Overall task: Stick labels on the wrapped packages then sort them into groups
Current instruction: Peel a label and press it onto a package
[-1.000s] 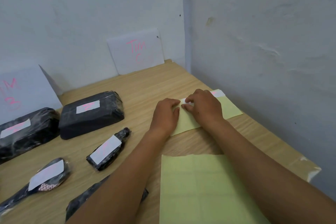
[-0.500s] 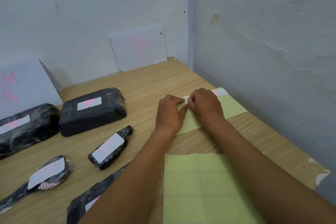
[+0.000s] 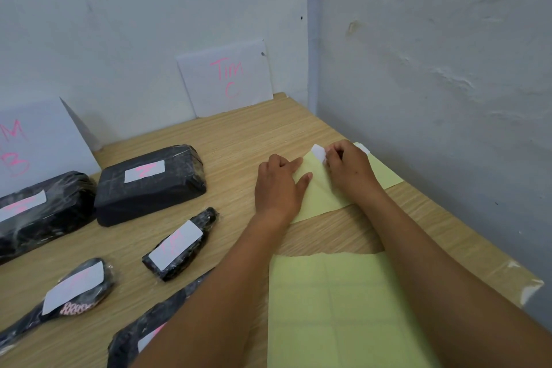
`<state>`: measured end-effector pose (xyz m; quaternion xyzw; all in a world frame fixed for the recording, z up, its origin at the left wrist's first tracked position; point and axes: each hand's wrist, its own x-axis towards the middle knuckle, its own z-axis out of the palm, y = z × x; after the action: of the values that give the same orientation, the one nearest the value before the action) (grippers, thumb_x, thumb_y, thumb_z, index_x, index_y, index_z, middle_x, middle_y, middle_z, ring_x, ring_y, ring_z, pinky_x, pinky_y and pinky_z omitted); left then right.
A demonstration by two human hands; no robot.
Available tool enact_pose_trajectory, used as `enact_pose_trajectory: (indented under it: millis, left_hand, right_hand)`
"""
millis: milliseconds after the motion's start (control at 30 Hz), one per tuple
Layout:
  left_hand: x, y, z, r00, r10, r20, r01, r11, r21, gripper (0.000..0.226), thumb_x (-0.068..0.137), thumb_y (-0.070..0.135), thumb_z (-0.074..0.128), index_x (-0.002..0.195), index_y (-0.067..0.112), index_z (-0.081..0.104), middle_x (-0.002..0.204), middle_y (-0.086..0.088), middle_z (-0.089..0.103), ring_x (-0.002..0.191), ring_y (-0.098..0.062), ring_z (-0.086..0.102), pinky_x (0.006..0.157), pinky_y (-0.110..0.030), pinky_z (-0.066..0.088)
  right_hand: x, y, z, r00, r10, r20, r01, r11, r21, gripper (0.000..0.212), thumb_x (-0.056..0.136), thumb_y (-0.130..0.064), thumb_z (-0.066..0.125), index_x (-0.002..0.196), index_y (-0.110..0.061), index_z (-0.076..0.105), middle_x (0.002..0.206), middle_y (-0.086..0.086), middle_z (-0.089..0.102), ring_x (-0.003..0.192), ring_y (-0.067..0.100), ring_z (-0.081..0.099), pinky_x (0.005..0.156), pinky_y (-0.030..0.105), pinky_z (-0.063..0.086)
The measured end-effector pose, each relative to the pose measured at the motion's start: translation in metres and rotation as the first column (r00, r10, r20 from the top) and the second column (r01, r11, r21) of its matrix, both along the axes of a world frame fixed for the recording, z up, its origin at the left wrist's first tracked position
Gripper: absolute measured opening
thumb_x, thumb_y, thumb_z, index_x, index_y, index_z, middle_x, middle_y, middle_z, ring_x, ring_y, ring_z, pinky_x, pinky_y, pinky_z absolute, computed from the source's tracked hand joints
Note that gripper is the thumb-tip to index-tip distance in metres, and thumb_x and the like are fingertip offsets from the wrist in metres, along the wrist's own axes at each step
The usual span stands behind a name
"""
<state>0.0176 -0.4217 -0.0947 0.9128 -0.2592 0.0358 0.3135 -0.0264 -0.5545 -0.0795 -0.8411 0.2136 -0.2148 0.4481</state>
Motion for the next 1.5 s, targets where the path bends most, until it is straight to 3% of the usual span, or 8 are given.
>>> enact_pose_trajectory:
  millis: [333,600,800,933,1100,1200,1367,1500]
  left_hand:
    - [0.000,-0.002,0.000,0.997,-0.029,0.071,0.018,0.988,0.153,0.042,0.097,0.042,0.043,0.139,0.040,0.040,0.135,0.003,0.037,0.120,-0.022,0.034,0.098,-0.031,0.036]
    - [-0.001,-0.001,0.000,0.998,-0.038,0.057,0.027,0.984,0.175,0.037,0.098,0.042,0.040,0.135,0.039,0.047,0.136,0.005,0.035,0.122,-0.020,0.030,0.101,-0.031,0.032]
    - [-0.002,-0.002,0.000,0.997,-0.035,0.062,0.024,0.986,0.167,0.038,0.098,0.040,0.040,0.135,0.035,0.049,0.128,0.002,0.039,0.117,-0.021,0.032,0.098,-0.029,0.032]
    - [-0.001,-0.002,0.000,0.997,-0.038,0.065,0.025,0.983,0.183,0.039,0.099,0.040,0.038,0.137,0.034,0.047,0.128,0.001,0.041,0.117,-0.022,0.031,0.098,-0.029,0.031]
    - [0.002,-0.002,-0.004,1.000,-0.028,-0.005,0.028,0.999,0.032,0.034,0.096,0.037,0.048,0.128,0.027,0.058,0.124,0.005,0.048,0.118,-0.018,0.034,0.099,-0.025,0.030]
    - [0.006,-0.001,0.001,0.990,-0.044,-0.132,0.014,0.975,-0.223,0.022,0.093,0.029,0.056,0.110,0.024,0.070,0.115,0.008,0.063,0.116,-0.012,0.048,0.099,-0.024,0.036]
    - [0.001,0.003,0.022,0.924,-0.162,-0.346,-0.050,0.847,-0.529,0.018,0.094,0.024,0.056,0.097,0.019,0.073,0.111,0.010,0.069,0.110,-0.002,0.058,0.095,-0.017,0.040]
    - [-0.005,0.003,0.037,0.884,-0.215,-0.415,-0.106,0.774,-0.625,0.020,0.095,0.032,0.054,0.087,0.027,0.072,0.099,0.010,0.072,0.099,0.005,0.061,0.085,-0.008,0.041]
  right_hand:
    - [0.000,-0.008,-0.003,0.974,-0.176,0.140,0.126,0.943,0.307,0.025,0.102,-0.027,0.035,0.092,-0.010,0.052,0.070,-0.002,0.057,0.064,0.008,0.053,0.058,0.016,0.039]
    - [0.002,-0.012,0.002,0.898,-0.373,0.233,0.133,0.736,0.664,0.034,0.101,-0.018,0.035,0.070,-0.012,0.046,0.066,0.001,0.045,0.048,0.011,0.047,0.062,0.029,0.049]
    - [-0.001,-0.010,0.006,0.838,-0.471,0.277,0.109,0.641,0.760,0.026,0.102,-0.015,0.036,0.081,-0.010,0.050,0.070,0.001,0.047,0.040,-0.001,0.052,0.063,0.026,0.050]
    - [-0.002,-0.016,0.006,0.781,-0.558,0.280,0.126,0.579,0.806,0.017,0.101,-0.018,0.039,0.097,-0.005,0.049,0.075,0.001,0.048,0.063,0.005,0.052,0.061,0.022,0.053]
    - [-0.002,-0.013,0.001,0.863,-0.405,0.303,0.215,0.836,0.504,0.016,0.101,-0.021,0.038,0.100,-0.011,0.050,0.084,-0.002,0.056,0.060,0.000,0.058,0.063,0.019,0.049]
    - [0.001,-0.005,-0.003,0.905,-0.278,0.323,0.191,0.942,0.276,0.014,0.099,-0.024,0.042,0.095,-0.015,0.051,0.095,0.004,0.060,0.081,0.020,0.061,0.072,0.025,0.051]
    - [0.000,0.009,0.001,0.931,-0.069,0.359,0.106,0.991,-0.084,0.008,0.098,-0.018,0.047,0.094,-0.014,0.052,0.099,-0.002,0.053,0.085,0.008,0.049,0.070,0.007,0.036]
    - [0.002,0.017,0.007,0.947,0.103,0.303,-0.017,0.962,-0.272,0.012,0.097,-0.022,0.049,0.094,-0.013,0.056,0.098,-0.005,0.053,0.088,0.010,0.053,0.070,0.025,0.042]
